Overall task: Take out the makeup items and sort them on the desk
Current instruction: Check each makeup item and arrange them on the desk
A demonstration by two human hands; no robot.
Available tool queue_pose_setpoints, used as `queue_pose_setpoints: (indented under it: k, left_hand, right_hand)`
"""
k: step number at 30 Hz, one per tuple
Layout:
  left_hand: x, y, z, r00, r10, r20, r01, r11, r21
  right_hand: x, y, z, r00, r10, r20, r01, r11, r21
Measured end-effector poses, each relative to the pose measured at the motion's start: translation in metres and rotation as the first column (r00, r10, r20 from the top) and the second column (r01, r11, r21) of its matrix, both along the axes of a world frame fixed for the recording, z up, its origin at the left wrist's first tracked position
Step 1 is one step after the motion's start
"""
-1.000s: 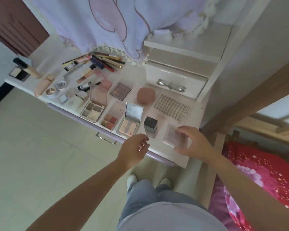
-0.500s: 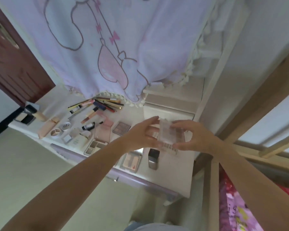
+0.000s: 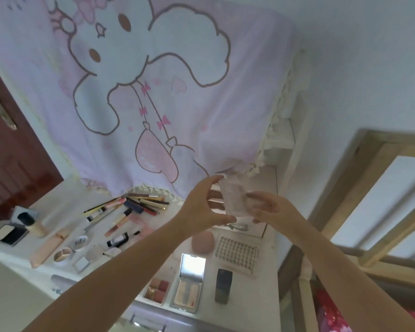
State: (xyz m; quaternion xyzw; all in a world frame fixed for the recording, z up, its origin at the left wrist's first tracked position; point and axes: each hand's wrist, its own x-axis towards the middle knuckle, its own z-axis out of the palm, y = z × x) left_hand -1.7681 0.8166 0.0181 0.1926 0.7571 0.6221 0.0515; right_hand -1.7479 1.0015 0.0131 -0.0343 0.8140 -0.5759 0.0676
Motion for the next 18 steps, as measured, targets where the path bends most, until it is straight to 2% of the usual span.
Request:
queue_pose_setpoints:
  k: [2,5,7,9,12,18]
  left_hand:
    - [0.000,0.001,0.002,0.999,-0.012,0.044,0.011,1.000,0.021]
    - [-0.001,-0.002,0.001,0.979,-0.103,0.175,0.078,0.986,0.147]
    - [-0.003,-0.003,0.006,0.941,-0.131,0.312,0.040,0.959,0.282]
    - [-0.008,-0.005,0.009,0.912,-0.118,0.393,-0.016,0.947,0.320]
    - [-0.013,-0.006,0.013,0.887,-0.133,0.441,-0.038,0.933,0.357]
    - [-0.015,0.000,0.031,0.817,-0.238,0.526,-0.037,0.887,0.459]
  right_hand:
    - [-0.001,-0.003,0.001,0.993,-0.094,0.072,0.109,0.964,-0.242]
    - [-0.001,-0.004,0.001,0.972,-0.204,0.117,0.235,0.882,-0.409]
    - [-0.002,-0.002,0.001,0.960,-0.256,0.114,0.280,0.858,-0.431]
    - [-0.002,-0.001,0.005,0.957,-0.271,0.103,0.289,0.866,-0.408]
    - [-0.004,-0.002,0.013,0.963,-0.250,0.096,0.267,0.881,-0.390]
    - [-0.016,-0.006,0.022,0.925,-0.303,0.230,0.376,0.811,-0.447]
